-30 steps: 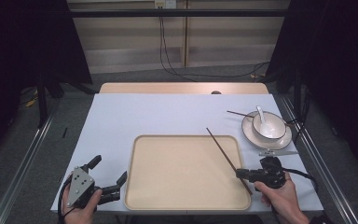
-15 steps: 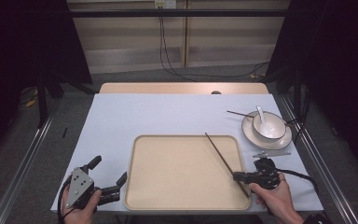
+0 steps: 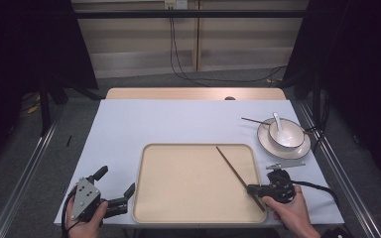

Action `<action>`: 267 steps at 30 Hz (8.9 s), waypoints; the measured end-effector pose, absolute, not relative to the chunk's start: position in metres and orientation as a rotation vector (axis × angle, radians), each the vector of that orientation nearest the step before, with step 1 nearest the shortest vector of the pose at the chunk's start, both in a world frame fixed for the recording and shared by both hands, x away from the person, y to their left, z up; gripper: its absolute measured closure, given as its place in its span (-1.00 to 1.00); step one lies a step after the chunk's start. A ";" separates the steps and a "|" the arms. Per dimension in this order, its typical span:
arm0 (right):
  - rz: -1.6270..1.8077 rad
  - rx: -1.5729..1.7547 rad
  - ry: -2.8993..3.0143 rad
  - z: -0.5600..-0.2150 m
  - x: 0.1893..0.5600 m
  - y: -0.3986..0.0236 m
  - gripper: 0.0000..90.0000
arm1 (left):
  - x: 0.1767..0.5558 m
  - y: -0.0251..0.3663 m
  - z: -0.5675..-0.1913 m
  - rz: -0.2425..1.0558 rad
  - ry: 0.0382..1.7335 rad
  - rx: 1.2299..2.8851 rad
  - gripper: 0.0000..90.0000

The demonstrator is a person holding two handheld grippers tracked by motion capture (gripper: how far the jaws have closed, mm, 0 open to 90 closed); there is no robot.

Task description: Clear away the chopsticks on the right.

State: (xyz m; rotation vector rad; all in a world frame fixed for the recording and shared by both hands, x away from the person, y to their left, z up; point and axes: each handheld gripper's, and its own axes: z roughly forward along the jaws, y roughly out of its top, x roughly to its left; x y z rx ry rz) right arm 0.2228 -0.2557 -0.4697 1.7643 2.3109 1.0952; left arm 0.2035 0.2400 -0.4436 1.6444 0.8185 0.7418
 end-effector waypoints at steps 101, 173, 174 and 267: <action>0.661 1.004 2.589 -0.441 0.411 -0.453 0.54 | 0.207 0.244 -0.447 0.727 0.840 1.678 -0.95; 1.076 1.337 2.324 -0.393 0.259 -0.394 0.89 | 0.204 0.248 -0.443 0.756 0.812 1.641 -0.95; 1.065 1.370 2.328 -0.395 0.255 -0.390 0.89 | 0.204 0.248 -0.443 0.754 0.813 1.642 -0.95; 1.293 1.293 2.298 -0.439 0.196 -0.298 -0.81 | 0.205 0.247 -0.445 0.734 0.829 1.661 -0.96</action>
